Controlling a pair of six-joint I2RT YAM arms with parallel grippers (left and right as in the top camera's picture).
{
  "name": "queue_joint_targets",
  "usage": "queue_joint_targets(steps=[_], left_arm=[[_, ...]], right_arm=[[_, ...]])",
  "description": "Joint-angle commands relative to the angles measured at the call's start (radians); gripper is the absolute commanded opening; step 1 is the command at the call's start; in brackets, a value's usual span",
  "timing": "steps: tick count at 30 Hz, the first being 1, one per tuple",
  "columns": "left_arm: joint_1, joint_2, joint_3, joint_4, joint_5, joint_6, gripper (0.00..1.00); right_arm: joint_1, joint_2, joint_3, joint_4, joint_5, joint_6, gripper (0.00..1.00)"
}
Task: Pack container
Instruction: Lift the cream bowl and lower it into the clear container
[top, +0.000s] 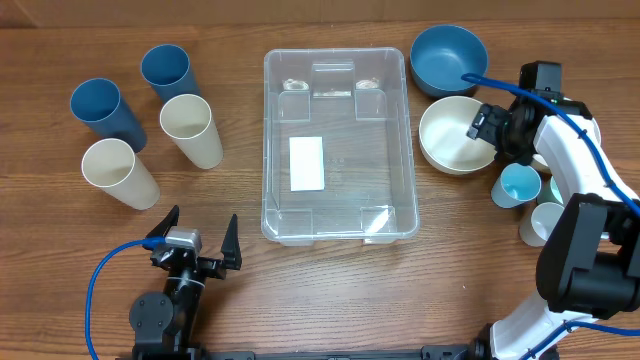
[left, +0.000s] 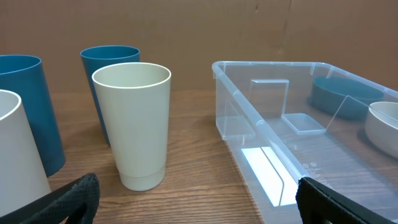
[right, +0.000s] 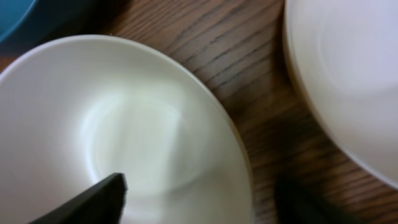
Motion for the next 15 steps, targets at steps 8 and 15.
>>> queue_joint_targets(steps=[8,15], left_arm=[[0.005,-0.01,-0.003,0.0,-0.006,-0.01,1.0],[0.005,-0.01,-0.003,0.0,-0.006,-0.01,1.0]], right_arm=[[0.001,0.063,-0.01,0.019,-0.04,-0.001,0.44],[0.001,0.077,-0.005,0.032,-0.045,-0.001,0.04]])
